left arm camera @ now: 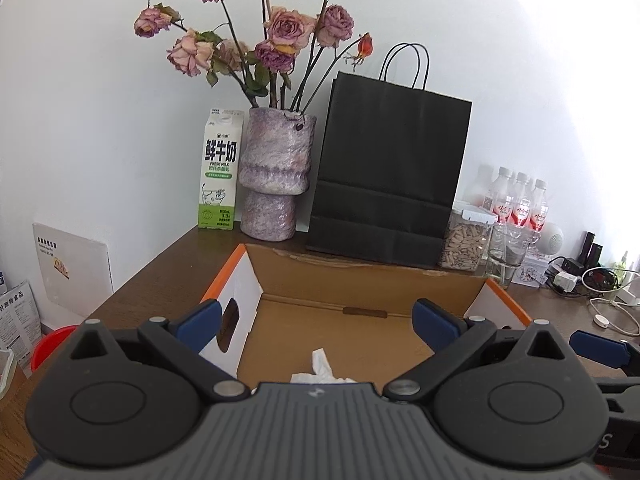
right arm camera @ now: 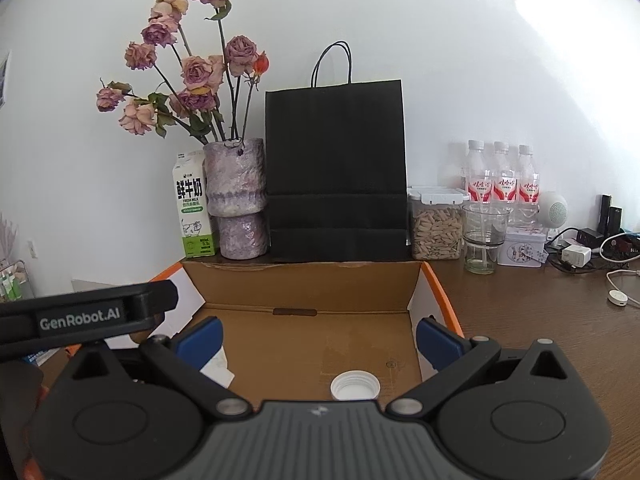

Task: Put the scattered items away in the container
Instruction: 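Move both tools back from the box toward the scattered items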

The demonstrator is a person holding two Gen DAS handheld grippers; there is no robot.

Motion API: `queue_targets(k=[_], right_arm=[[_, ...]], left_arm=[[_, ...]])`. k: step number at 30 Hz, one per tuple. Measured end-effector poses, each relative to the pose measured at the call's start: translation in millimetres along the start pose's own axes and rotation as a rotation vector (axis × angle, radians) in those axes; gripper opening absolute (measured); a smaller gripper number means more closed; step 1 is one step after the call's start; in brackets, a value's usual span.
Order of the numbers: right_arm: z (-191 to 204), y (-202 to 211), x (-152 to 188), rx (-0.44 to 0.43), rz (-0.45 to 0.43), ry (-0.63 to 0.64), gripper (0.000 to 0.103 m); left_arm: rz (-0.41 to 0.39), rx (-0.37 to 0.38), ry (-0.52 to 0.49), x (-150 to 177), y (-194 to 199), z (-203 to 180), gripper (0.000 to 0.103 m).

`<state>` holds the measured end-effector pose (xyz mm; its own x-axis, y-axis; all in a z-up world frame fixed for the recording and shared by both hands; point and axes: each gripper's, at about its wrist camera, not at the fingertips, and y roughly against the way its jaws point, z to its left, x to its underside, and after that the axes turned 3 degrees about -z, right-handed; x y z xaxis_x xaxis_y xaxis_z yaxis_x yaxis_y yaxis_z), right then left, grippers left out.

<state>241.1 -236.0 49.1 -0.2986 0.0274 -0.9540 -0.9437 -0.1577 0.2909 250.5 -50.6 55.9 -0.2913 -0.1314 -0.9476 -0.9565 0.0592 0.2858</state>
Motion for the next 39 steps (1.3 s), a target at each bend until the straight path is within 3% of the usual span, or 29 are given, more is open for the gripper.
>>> queue_targets(k=[9, 19, 34, 39], right_arm=[[-5, 27, -21, 0.027, -0.034, 0.005, 0.103], [-10, 76, -20, 0.01, -0.045, 0.001, 0.103], [-18, 148, 30, -0.022, 0.025, 0.01, 0.103], [-22, 168, 55, -0.012, 0.074, 0.025, 0.103]], left_arm=[[-0.072, 0.008, -0.023, -26, 33, -4, 0.103], [-0.082, -0.013, -0.013, -28, 71, 9, 0.103], [-0.071, 0.038, -0.051, 14, 149, 25, 0.103], [-0.023, 0.031, -0.069, 38, 166, 29, 0.103]])
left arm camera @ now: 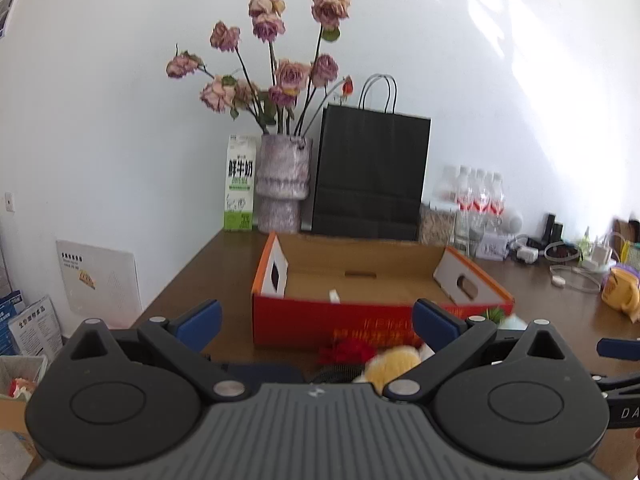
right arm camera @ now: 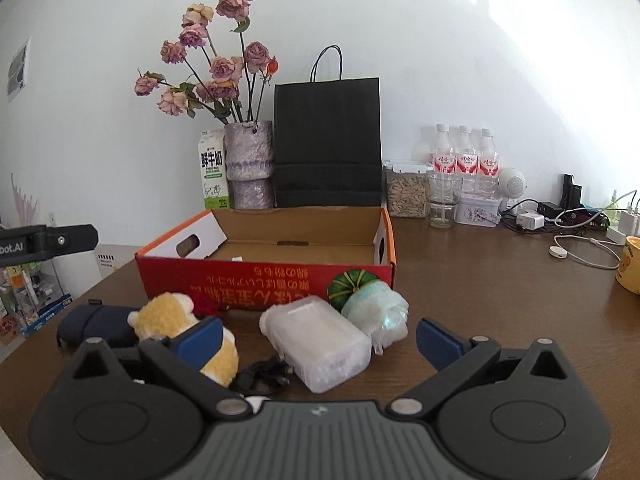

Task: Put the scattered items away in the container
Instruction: 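Move both tools back from the box toward the scattered items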

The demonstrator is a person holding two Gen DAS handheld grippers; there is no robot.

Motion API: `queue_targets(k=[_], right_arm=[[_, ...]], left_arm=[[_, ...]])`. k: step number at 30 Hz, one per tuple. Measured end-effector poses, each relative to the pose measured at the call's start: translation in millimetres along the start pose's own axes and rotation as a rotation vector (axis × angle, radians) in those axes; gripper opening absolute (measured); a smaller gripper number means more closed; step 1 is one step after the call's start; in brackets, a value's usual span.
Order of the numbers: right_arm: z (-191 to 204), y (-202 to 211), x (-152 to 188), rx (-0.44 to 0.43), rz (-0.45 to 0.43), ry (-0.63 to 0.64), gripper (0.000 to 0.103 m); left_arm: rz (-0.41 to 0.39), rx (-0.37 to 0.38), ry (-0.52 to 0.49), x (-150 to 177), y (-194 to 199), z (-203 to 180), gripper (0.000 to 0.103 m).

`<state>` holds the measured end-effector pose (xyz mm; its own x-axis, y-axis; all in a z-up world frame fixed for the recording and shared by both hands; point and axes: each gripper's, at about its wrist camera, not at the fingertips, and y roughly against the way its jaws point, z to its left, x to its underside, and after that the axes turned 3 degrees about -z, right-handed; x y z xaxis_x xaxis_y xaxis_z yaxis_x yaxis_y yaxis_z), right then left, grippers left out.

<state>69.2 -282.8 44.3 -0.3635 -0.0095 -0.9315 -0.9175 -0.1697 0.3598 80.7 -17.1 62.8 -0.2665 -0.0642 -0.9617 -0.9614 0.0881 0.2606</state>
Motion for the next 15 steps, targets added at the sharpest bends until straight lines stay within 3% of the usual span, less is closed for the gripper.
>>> queue_targets(k=[7, 15], right_arm=[[-3, 19, 35, 0.024, 0.083, 0.027, 0.103], [-4, 15, 61, 0.026, 0.176, 0.012, 0.103]], left_arm=[[0.112, 0.008, -0.043, 39, 13, 1, 0.103], [0.205, 0.083, -0.08, 71, 23, -5, 0.103]])
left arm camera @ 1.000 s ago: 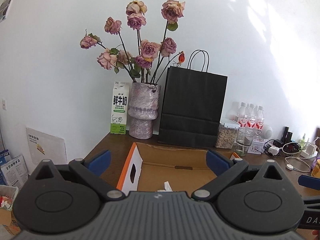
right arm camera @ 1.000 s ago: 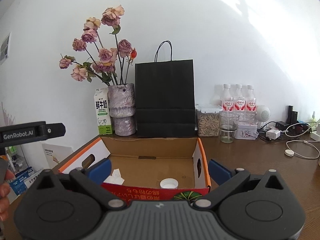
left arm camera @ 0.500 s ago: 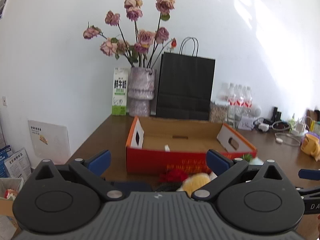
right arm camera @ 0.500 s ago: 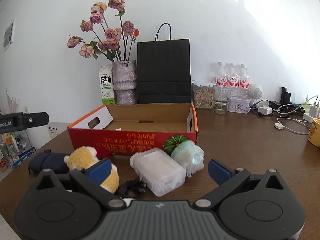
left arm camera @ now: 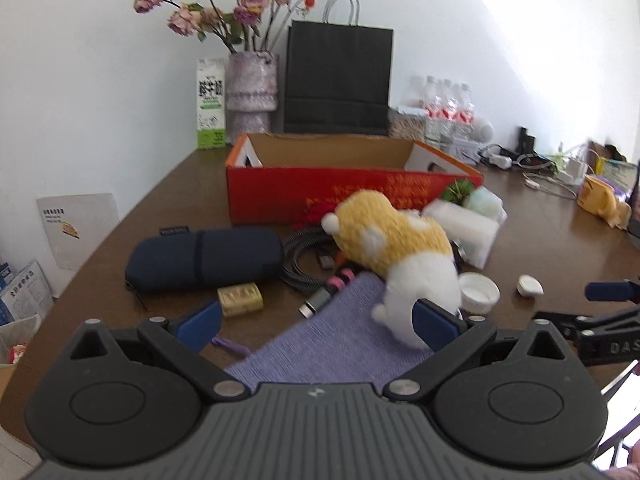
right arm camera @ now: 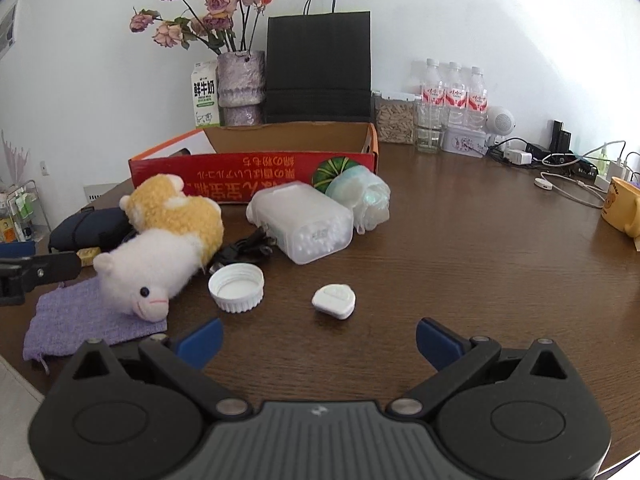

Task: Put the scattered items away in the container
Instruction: 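Grasp the white heart-shaped cap with the right tool while the left tool grasps the purple pouch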

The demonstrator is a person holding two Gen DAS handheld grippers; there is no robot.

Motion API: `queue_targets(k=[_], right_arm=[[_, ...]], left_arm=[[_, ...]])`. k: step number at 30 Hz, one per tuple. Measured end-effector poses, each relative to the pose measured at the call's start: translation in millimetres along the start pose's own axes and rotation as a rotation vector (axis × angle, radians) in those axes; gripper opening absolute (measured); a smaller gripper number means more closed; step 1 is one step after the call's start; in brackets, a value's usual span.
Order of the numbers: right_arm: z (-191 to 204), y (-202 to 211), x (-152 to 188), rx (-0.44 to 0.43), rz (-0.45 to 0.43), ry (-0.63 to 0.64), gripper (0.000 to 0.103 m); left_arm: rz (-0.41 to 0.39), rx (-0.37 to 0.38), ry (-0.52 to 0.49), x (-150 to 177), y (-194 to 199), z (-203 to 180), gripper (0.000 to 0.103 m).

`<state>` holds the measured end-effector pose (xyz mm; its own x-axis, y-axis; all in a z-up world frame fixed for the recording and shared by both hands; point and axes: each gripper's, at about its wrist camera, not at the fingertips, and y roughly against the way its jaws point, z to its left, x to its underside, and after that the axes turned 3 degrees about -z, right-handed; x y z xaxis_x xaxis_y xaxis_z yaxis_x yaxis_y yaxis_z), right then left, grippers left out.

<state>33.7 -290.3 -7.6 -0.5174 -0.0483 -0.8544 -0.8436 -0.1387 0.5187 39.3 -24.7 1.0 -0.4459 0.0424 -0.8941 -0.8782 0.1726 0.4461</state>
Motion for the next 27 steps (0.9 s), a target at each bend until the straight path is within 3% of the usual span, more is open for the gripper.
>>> queue_targets(k=[4, 7, 9, 18, 21, 24, 26, 27], right_arm=[[4, -12, 8, -0.012, 0.054, -0.007, 0.103], [11, -13, 13, 0.001, 0.042, 0.019, 0.103], [13, -13, 13, -0.008, 0.041, 0.025, 0.103], [13, -14, 12, -0.011, 0.029, 0.026, 0.103], [13, -14, 13, -0.012, 0.026, 0.026, 0.103], [13, -14, 13, -0.011, 0.026, 0.026, 0.103], [13, -14, 13, -0.012, 0.026, 0.026, 0.103], [13, -14, 13, -0.013, 0.027, 0.027, 0.103]], left_arm=[[0.057, -0.008, -0.015, 8, -12, -2, 0.103], [0.119, -0.025, -0.022, 17, -26, -3, 0.103], [0.083, -0.039, -0.047, 23, -27, -6, 0.103], [0.084, -0.019, -0.036, 25, -25, -5, 0.101], [0.069, -0.004, -0.044, 26, -21, -8, 0.087], [0.053, 0.018, -0.056, 27, -15, -15, 0.053], [0.049, 0.035, -0.055, 26, -13, -18, 0.019], [0.05, 0.037, -0.052, 25, -13, -18, 0.017]])
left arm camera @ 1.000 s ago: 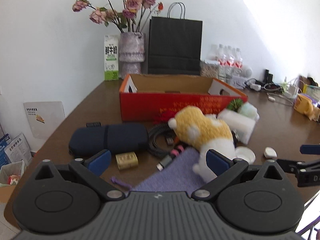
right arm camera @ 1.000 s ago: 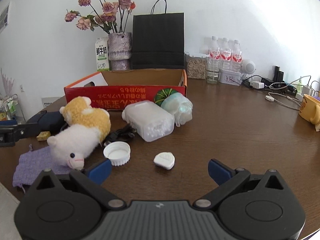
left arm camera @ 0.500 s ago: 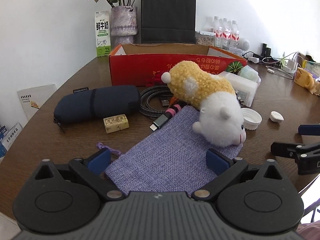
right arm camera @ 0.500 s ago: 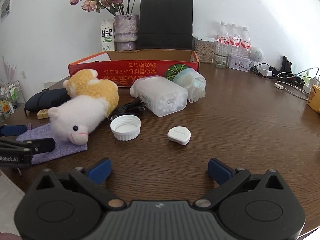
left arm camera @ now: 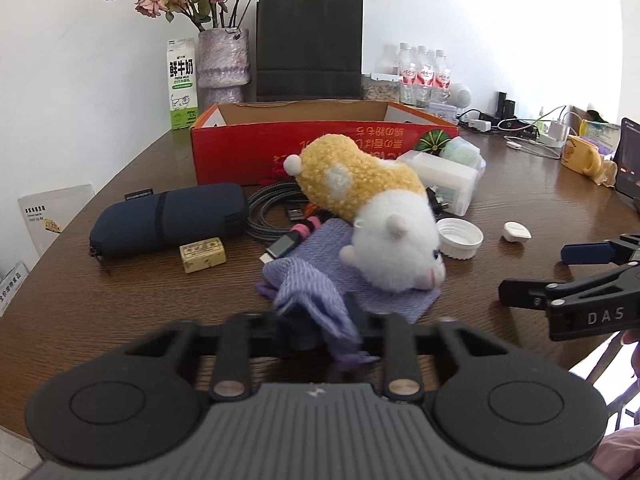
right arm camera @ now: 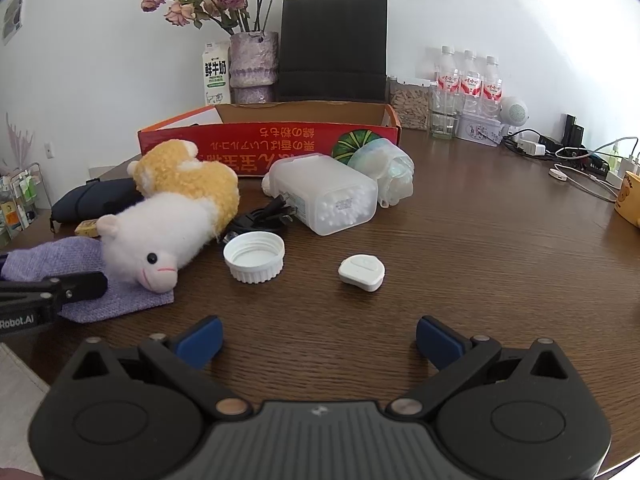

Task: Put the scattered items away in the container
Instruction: 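Grasp the white heart-shaped cap with the right tool while the left tool grasps the purple pouch, then carry the heart-shaped cap and purple pouch over the cardboard box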

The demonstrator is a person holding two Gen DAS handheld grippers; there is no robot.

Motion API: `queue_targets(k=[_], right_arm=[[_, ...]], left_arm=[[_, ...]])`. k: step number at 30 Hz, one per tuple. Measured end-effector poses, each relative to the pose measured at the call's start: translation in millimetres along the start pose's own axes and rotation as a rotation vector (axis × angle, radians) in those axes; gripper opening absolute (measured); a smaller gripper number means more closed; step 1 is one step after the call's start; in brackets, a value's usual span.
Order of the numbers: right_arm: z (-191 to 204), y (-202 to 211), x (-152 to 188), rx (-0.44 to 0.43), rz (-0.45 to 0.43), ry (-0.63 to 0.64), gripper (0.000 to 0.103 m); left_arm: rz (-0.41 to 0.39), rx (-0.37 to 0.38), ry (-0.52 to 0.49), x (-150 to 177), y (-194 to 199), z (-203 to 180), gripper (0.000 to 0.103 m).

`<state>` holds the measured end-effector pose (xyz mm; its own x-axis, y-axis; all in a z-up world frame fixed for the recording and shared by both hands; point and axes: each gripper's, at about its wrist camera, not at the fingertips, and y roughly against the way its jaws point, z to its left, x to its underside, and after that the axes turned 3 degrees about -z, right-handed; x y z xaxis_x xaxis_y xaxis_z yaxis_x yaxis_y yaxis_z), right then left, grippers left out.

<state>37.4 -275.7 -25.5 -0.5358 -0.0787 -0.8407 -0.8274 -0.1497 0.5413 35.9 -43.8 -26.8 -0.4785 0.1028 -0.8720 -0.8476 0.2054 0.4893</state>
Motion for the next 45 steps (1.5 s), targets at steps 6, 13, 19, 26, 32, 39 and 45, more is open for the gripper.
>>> queue_targets(k=[6, 13, 19, 26, 32, 39, 45], right_arm=[[-2, -2, -7, -0.016, -0.008, -0.011, 0.103], [-18, -16, -21, 0.057, -0.032, -0.024, 0.085], [-22, -30, -26, 0.029, -0.024, -0.017, 0.028], [-15, -19, -30, 0.005, -0.063, 0.006, 0.027], [-14, -13, -35, -0.004, -0.088, 0.004, 0.027], [-7, -6, -46, -0.027, -0.129, 0.018, 0.027], [-2, -6, -67, -0.039, -0.18, 0.033, 0.027]], left_arm=[[-0.023, 0.011, 0.04, -6, 3, 5, 0.012], [-0.057, 0.006, 0.051, -14, 4, 11, 0.011], [-0.064, 0.006, 0.047, -17, 2, 11, 0.011], [-0.099, 0.014, 0.034, -21, 8, 9, 0.01], [-0.167, 0.013, 0.006, -32, 17, 7, 0.009], [-0.24, 0.001, -0.017, -55, 21, 9, 0.009], [-0.328, -0.015, -0.033, -81, 26, 11, 0.009]])
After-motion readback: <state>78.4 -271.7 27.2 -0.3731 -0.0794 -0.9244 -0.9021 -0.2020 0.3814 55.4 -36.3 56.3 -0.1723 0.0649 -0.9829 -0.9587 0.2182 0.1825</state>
